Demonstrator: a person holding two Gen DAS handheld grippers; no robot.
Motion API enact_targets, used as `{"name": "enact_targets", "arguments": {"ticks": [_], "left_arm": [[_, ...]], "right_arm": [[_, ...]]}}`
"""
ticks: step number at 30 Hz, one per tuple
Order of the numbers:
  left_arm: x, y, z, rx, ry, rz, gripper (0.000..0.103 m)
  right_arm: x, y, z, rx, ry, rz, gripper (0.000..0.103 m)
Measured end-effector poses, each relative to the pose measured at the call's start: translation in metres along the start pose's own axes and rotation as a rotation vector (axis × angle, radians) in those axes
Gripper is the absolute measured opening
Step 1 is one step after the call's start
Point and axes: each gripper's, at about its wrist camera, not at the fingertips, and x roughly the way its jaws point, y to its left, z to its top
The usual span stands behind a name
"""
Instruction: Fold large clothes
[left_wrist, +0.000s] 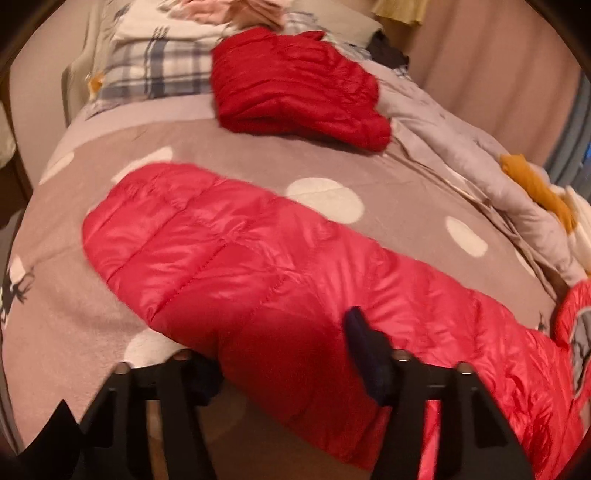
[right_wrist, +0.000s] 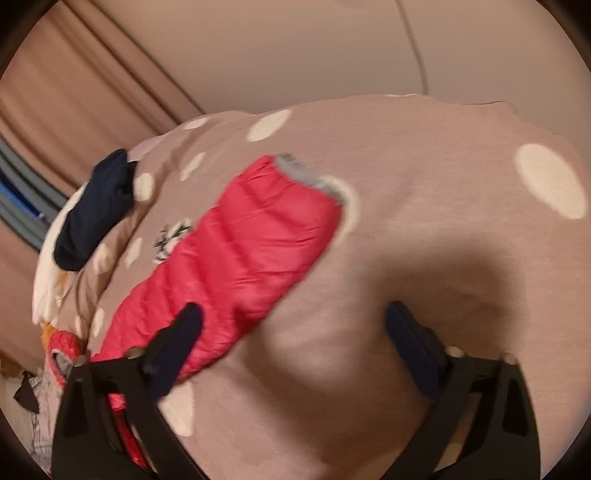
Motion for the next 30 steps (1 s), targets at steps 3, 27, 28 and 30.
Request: {"name": "enact_targets", "arguments": {"ticks": [3, 27, 28, 30], "left_arm": [[-0.004, 0.002, -0.003, -0.037, 0.008, -0.022, 0.03], [-0.028, 0.006, 0.007, 0.003, -0.024, -0.011, 0.016], [-0.027, 0.006, 0.007, 0.001, -0.021, -0.01, 0.016], [-0.022, 0.004, 0.007, -0.001, -0.009, 0.001, 0.016]], "right_arm": [[0.006, 0.011, -0.006, -0.057, -0.008, -0.087, 0.028], [0.002, -0.043, 0.018, 0.201, 0.043, 0.265, 0.062], [0.009, -0.04, 0.017, 0.232, 0.043, 0.295, 0.062], [0.022, -0.032, 0.018, 0.26, 0.042, 0.319, 0.062]]}}
